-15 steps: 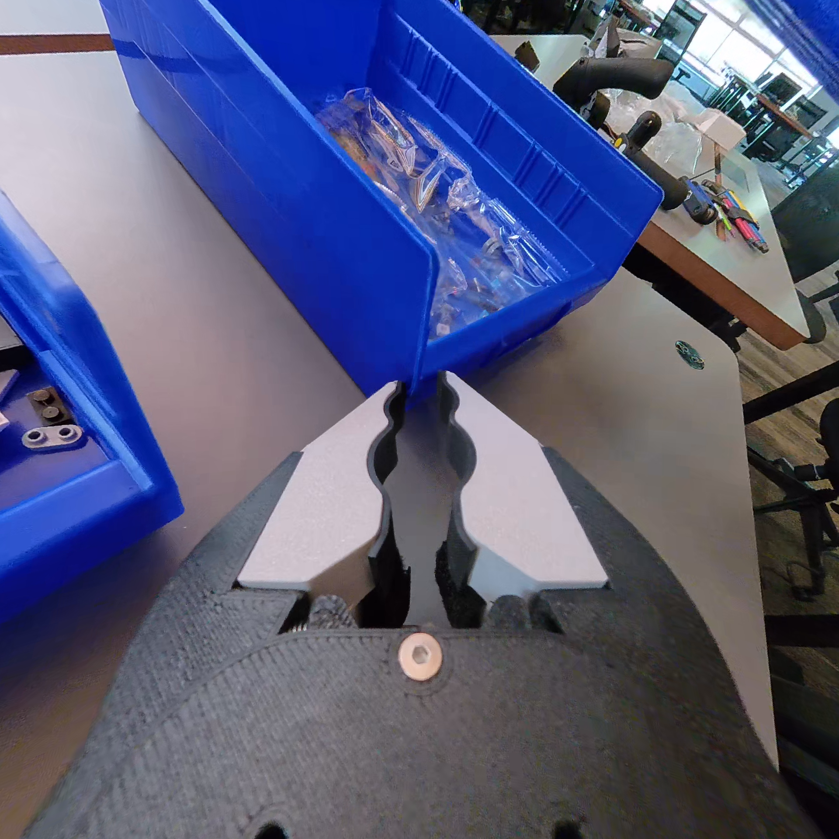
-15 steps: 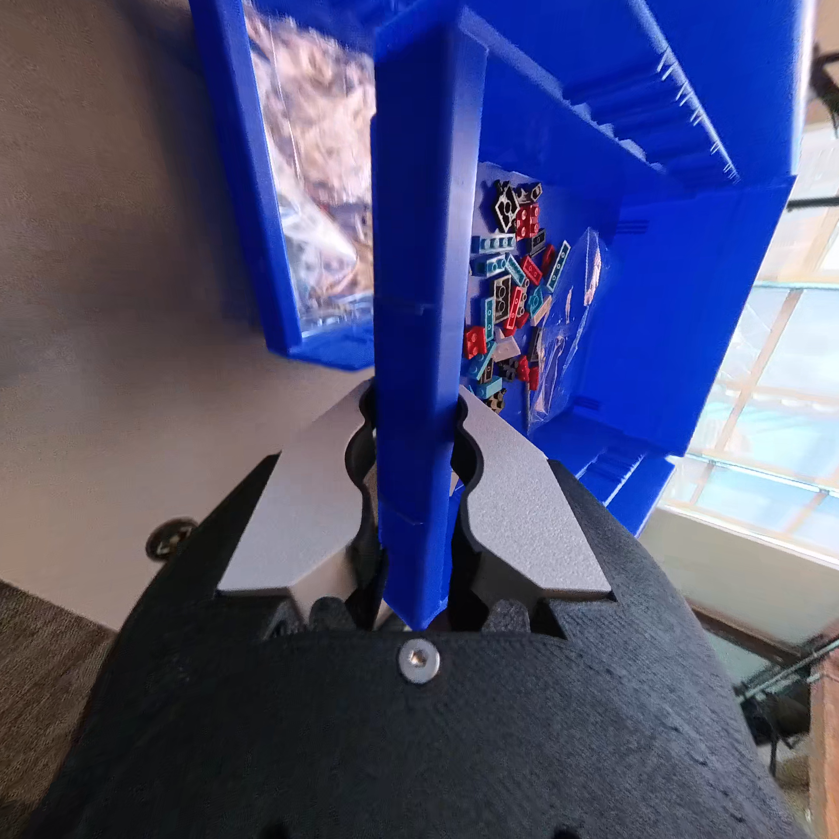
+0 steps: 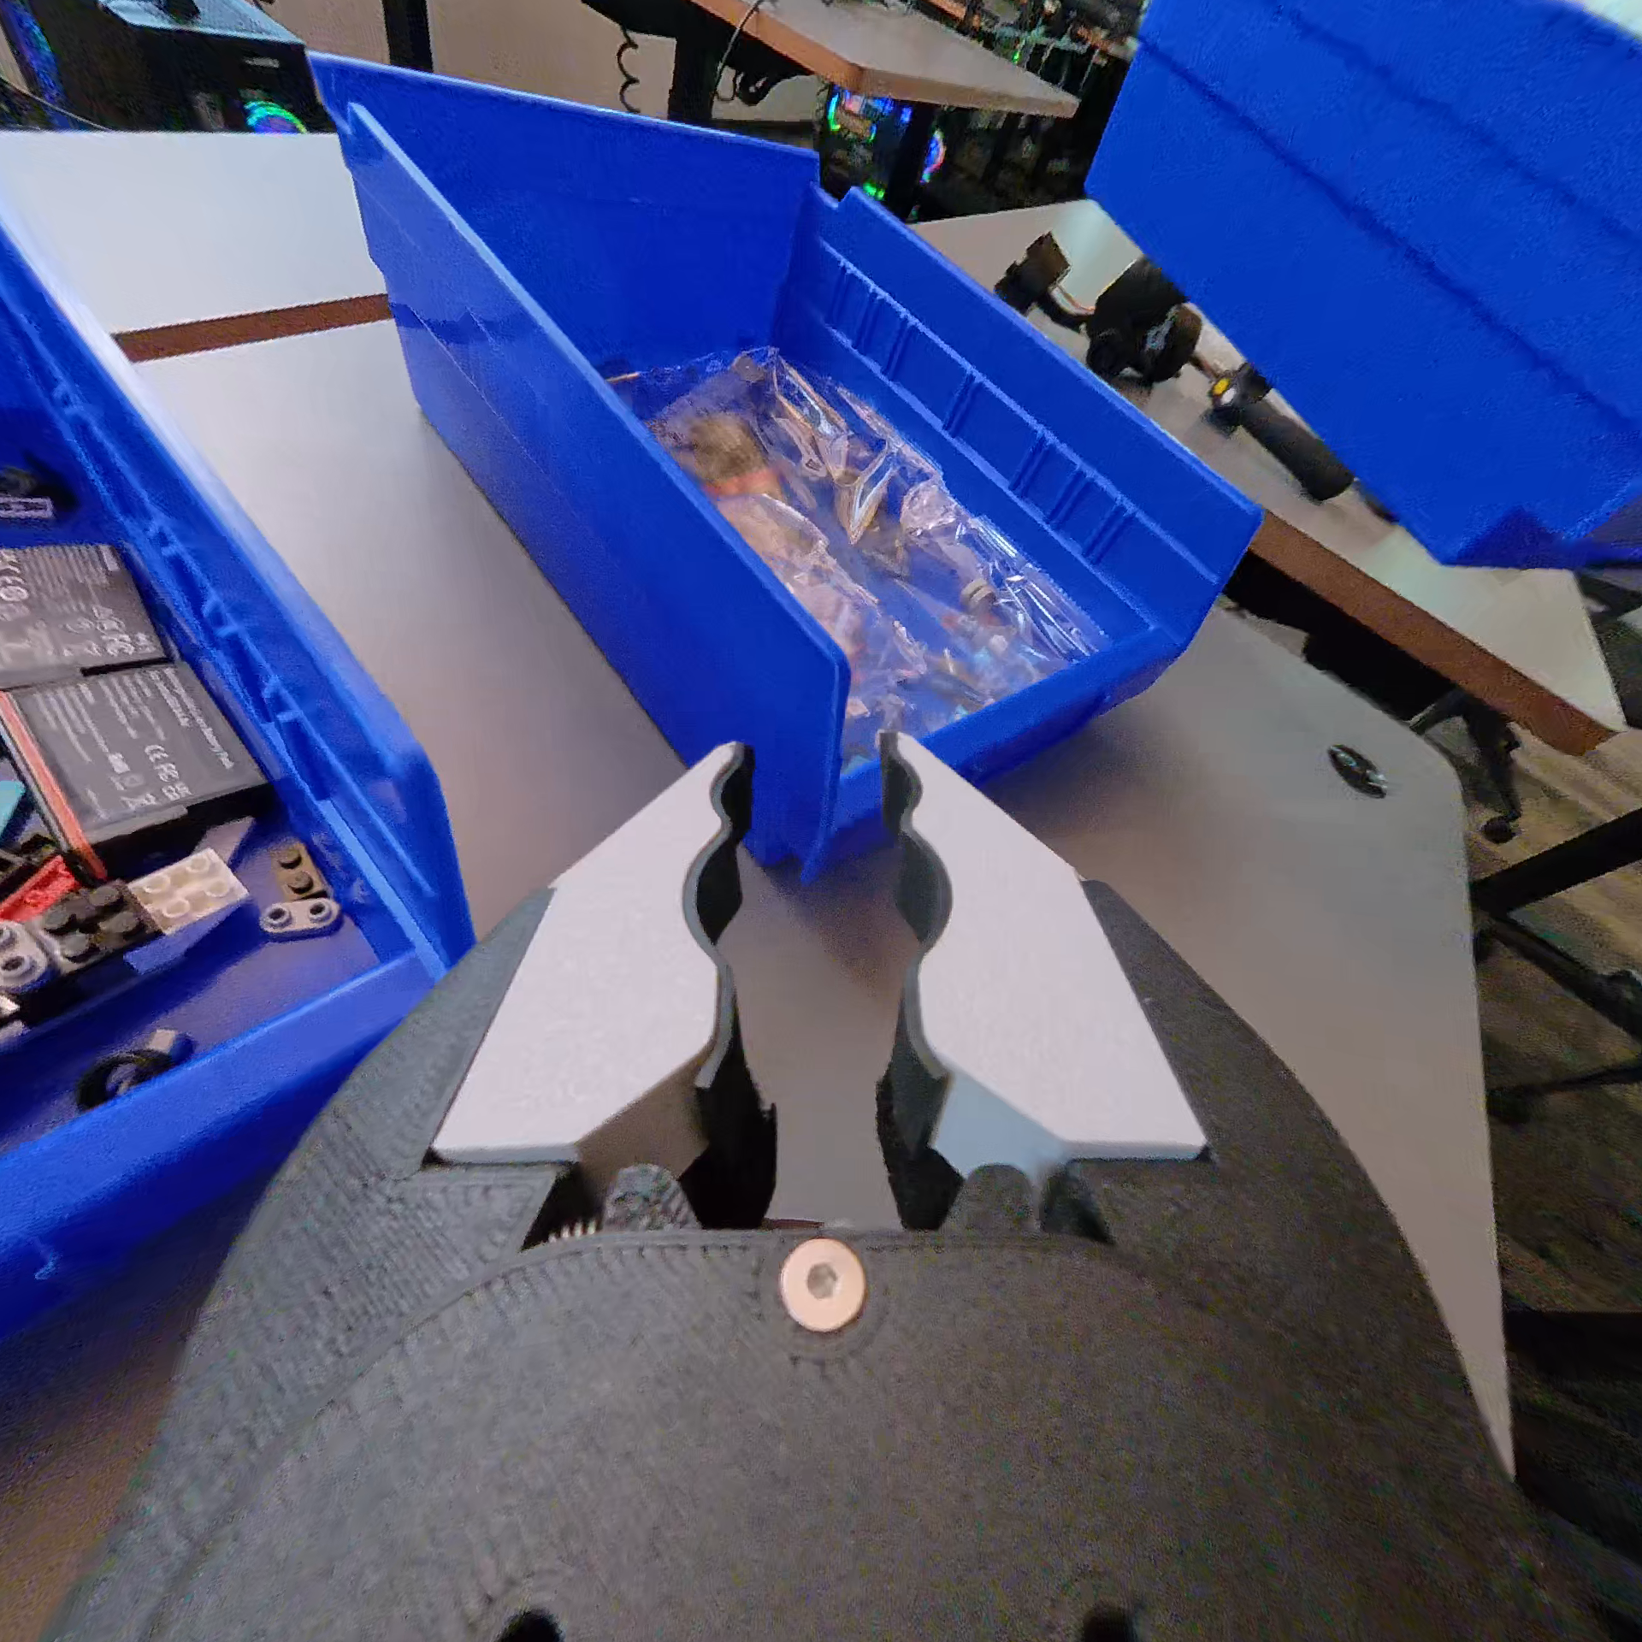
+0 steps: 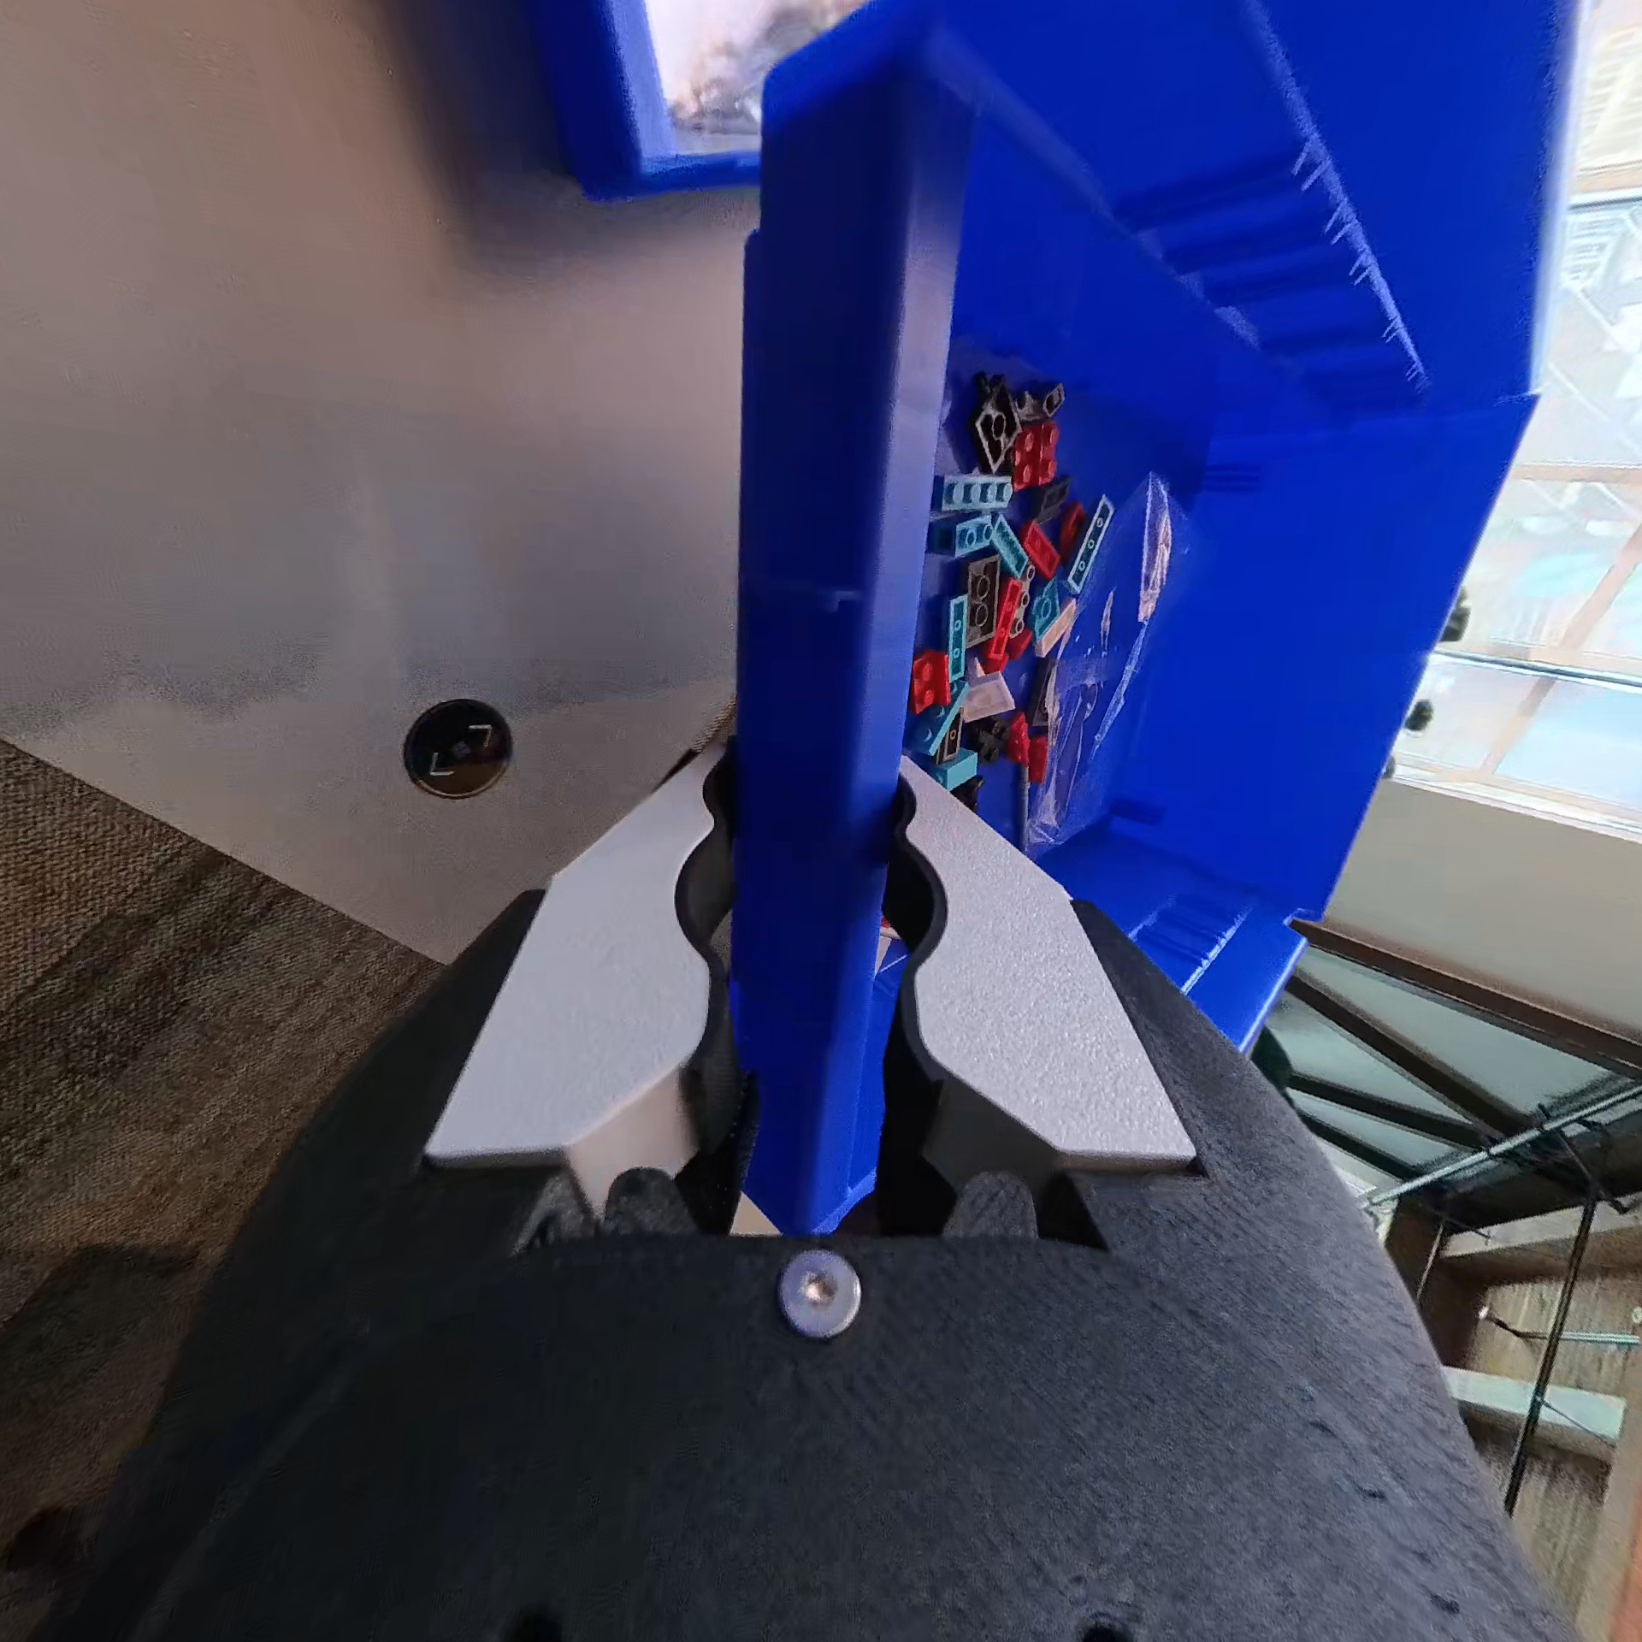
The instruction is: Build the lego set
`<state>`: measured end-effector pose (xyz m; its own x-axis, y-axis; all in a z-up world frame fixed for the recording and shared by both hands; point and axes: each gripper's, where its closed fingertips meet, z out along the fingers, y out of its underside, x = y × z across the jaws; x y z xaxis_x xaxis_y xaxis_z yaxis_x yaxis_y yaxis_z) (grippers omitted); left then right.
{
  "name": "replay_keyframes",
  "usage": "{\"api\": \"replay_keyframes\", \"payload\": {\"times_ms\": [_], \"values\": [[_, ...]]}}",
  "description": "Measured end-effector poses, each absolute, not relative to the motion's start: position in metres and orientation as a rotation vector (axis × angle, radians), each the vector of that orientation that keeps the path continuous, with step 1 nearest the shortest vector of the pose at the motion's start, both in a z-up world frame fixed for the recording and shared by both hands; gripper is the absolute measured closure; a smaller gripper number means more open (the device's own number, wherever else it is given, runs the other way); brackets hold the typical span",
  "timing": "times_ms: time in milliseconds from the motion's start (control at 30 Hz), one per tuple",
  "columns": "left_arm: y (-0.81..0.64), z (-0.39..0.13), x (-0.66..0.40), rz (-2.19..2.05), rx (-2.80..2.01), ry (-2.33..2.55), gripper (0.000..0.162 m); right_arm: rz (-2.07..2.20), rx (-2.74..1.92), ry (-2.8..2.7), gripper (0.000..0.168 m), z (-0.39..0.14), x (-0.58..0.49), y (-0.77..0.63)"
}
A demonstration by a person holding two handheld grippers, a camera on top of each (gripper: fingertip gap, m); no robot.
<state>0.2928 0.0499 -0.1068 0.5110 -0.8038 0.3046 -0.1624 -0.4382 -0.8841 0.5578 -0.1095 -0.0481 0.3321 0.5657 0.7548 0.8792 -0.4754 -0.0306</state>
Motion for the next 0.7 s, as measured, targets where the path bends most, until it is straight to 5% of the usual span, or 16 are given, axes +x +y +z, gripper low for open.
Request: {"api": "replay_keyframes", "payload": {"times_ms": [500,700], "values": [[0.070,-0.113,0.300,-0.736,-1.938,0.832,0.136,-0.828,-2.140,-1.400,0.138,-0.117,0.540,-0.084],[0.072,-0.109,0.284,-0.678,-1.941,0.790,0.125,-0.798,-2.092,-1.420,0.138,-0.122,0.527,-0.066]]}}
